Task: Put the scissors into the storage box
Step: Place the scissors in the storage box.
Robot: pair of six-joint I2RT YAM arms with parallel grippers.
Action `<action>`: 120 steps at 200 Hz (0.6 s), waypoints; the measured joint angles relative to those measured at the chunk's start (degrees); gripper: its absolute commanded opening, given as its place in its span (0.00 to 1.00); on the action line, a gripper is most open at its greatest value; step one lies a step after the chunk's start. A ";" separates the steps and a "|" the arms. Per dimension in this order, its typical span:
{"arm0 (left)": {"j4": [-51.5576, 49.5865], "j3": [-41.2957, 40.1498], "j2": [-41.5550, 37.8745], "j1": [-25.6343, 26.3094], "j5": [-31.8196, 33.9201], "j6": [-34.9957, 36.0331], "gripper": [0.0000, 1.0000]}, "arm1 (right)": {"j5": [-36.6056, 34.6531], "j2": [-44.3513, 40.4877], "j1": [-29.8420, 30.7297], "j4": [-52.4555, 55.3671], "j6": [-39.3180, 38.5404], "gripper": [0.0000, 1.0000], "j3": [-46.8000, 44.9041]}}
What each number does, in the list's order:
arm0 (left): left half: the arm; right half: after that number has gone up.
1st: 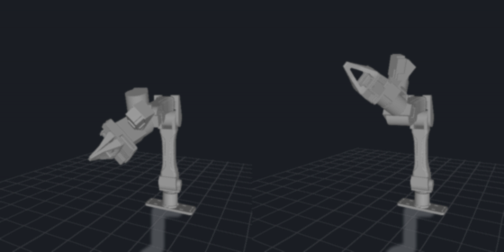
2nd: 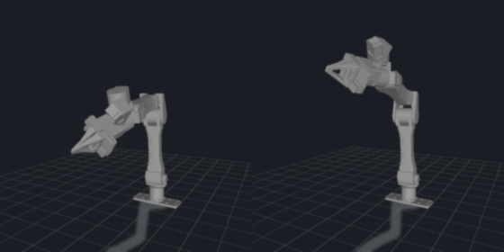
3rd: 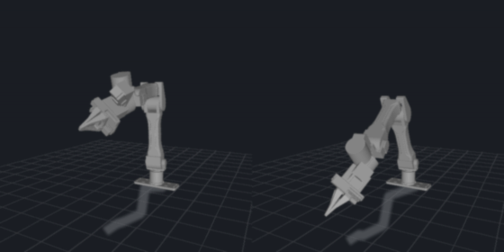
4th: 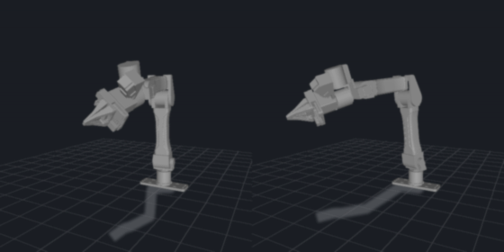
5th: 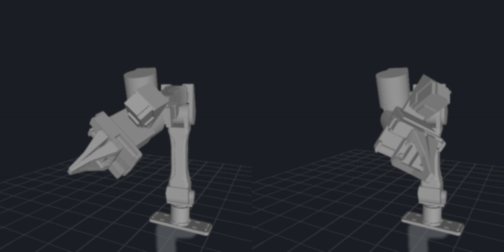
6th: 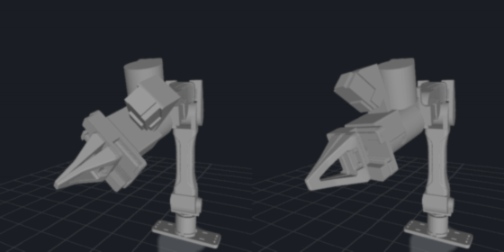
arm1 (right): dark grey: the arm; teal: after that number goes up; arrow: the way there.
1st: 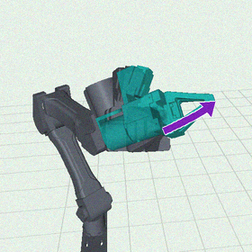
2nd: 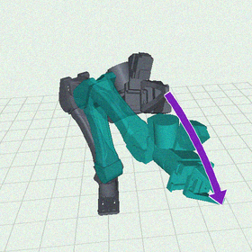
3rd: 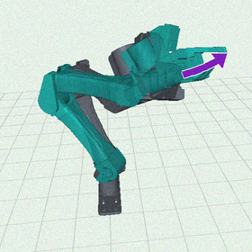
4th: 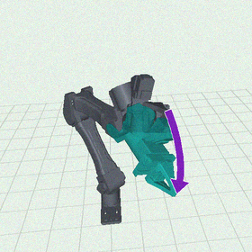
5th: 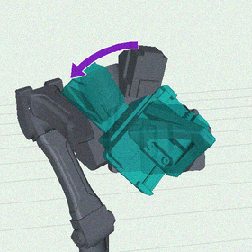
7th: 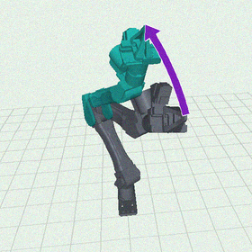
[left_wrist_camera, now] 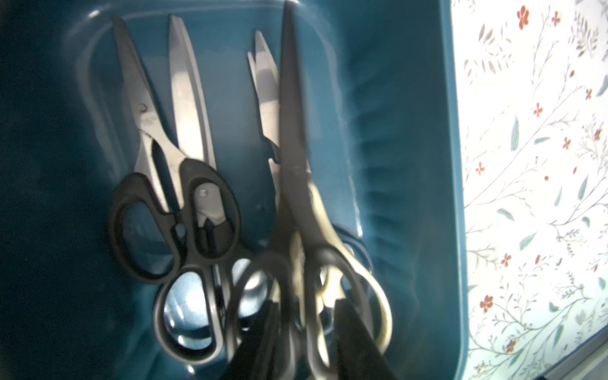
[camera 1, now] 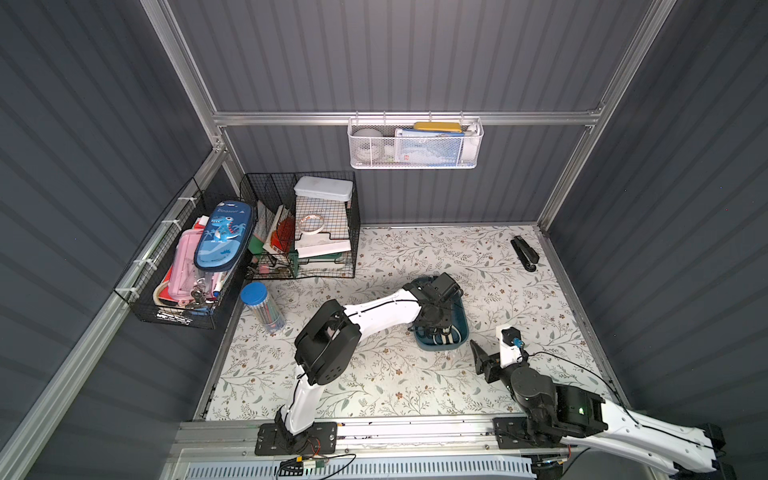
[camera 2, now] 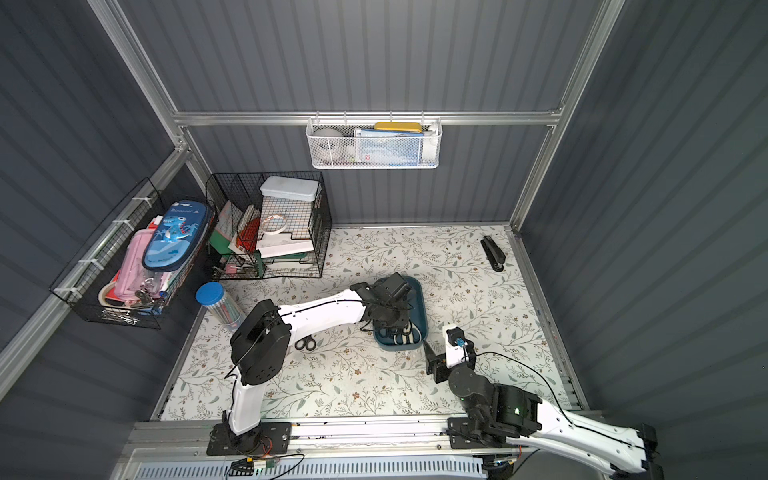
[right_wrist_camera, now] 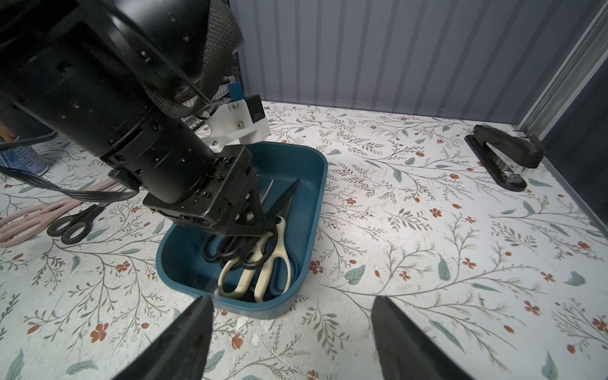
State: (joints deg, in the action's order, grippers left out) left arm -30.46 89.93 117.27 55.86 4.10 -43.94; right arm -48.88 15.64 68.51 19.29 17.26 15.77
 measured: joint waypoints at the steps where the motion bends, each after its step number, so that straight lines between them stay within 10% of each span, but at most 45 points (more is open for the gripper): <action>1: 0.02 0.00 0.00 0.00 0.04 -0.09 0.44 | -0.02 0.00 0.00 0.00 0.00 0.80 0.00; 12: 0.20 0.00 -0.22 0.00 0.66 0.74 0.58 | 0.00 0.11 0.00 0.00 -0.02 0.80 0.00; 77: -2.62 -0.11 -14.49 -1.11 9.70 4.42 0.61 | 1.99 0.90 0.00 -1.18 -0.96 0.81 -0.02; 120: -4.28 -14.40 -28.81 -14.80 12.46 8.96 0.56 | 12.96 11.76 0.00 -6.25 -2.80 0.77 1.75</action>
State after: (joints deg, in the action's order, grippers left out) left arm -34.74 75.53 88.47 41.06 16.56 -34.98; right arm -35.92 27.40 68.51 13.04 14.46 17.52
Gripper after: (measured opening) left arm 0.565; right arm 0.808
